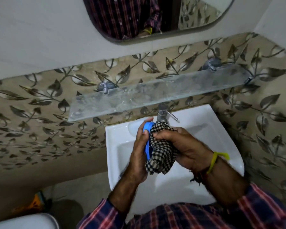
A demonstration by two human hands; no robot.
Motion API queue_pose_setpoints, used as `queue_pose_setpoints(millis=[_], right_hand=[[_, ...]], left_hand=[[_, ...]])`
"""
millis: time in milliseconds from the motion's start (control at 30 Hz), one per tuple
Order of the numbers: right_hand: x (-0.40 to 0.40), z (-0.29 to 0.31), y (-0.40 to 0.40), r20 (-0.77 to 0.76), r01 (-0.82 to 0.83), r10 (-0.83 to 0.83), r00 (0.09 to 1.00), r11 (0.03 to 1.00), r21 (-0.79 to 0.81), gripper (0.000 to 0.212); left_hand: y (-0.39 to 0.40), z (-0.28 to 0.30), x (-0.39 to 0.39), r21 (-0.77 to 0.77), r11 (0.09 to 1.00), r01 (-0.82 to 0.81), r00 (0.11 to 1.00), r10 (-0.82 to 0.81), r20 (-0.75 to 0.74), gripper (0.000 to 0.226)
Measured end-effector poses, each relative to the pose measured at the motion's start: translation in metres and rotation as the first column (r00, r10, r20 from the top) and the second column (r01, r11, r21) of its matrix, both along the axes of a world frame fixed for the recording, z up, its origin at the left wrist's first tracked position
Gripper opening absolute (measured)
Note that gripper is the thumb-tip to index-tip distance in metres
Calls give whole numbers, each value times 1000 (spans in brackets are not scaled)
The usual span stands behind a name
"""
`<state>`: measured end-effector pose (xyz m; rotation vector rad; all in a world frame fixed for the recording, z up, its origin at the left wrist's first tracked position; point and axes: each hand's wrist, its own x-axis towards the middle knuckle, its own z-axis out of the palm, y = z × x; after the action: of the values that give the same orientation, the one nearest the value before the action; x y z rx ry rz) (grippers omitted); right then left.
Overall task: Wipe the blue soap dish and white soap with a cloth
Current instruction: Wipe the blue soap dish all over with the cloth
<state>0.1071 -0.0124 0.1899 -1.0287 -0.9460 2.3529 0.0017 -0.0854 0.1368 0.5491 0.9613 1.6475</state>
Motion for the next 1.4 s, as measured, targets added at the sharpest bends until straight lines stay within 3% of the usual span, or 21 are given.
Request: queue_pose_setpoints(millis=[233,400,800,933,1200,1400], right_hand=[[21,-2,25,27,-11,11,1000,1000,-2,26],[32,-9,22,96,-160,154,983,985,62,26],[47,-12,39,45,-212,208,977,970,117,16],[49,-15,32,81,-343,333,939,914,218,11],[48,-15,32,149,-383,353,924,856,348,13],[51,-19,26,199,-421,372,907,767,484,9]], left_hand=[[15,-1,28,7,999,-32,999,32,-31,40],[24,3,28,-26,996,-81,995,79,-64,41],[36,7,44,-55,983,-173,980,167,-109,43],[40,14,34,-29,979,-202,957,191,-220,39],[43,19,29,-42,976,-212,937,191,-292,40],[39,16,30,-93,971,-220,957,196,-214,45]])
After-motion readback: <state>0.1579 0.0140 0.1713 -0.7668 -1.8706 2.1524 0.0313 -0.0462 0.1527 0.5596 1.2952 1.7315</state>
